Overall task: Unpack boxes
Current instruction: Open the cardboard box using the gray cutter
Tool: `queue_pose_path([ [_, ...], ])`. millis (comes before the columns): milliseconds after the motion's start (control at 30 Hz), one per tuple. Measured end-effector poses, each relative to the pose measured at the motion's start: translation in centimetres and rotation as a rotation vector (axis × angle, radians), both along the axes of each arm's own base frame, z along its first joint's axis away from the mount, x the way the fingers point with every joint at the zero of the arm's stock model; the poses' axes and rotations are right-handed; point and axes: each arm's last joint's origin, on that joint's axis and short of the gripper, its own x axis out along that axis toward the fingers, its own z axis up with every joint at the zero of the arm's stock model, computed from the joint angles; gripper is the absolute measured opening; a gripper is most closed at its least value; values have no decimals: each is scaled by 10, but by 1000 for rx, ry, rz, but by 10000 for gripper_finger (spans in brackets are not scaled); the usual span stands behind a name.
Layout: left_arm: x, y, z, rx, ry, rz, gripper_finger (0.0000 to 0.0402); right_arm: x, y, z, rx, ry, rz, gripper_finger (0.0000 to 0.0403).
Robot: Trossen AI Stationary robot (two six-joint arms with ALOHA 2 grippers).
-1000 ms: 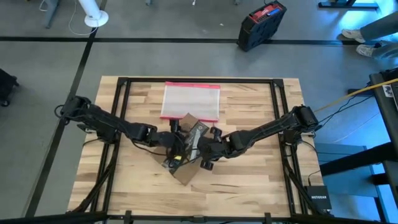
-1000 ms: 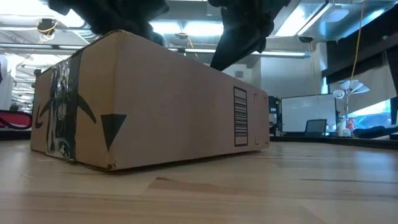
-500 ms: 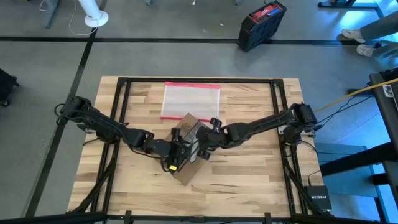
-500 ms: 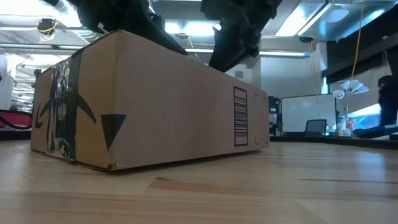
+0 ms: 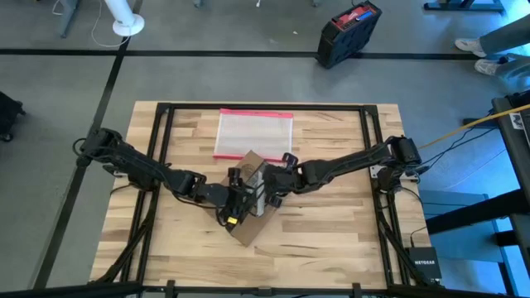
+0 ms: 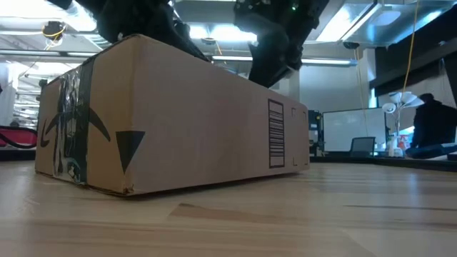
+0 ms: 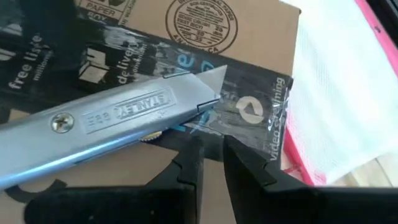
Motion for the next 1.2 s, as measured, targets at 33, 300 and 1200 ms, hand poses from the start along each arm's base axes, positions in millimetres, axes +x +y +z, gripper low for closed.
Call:
queue_pose_path([
  [33, 1, 0, -1, 1, -3, 3, 235, 0, 0, -2, 1, 0, 0, 53],
  [300, 12, -2, -19, 100, 2, 16, 235, 5, -4, -20, 31, -75, 35, 53],
  [1200, 14, 12, -4, 231, -9, 37, 235, 3, -12, -18, -80, -35, 89, 53],
])
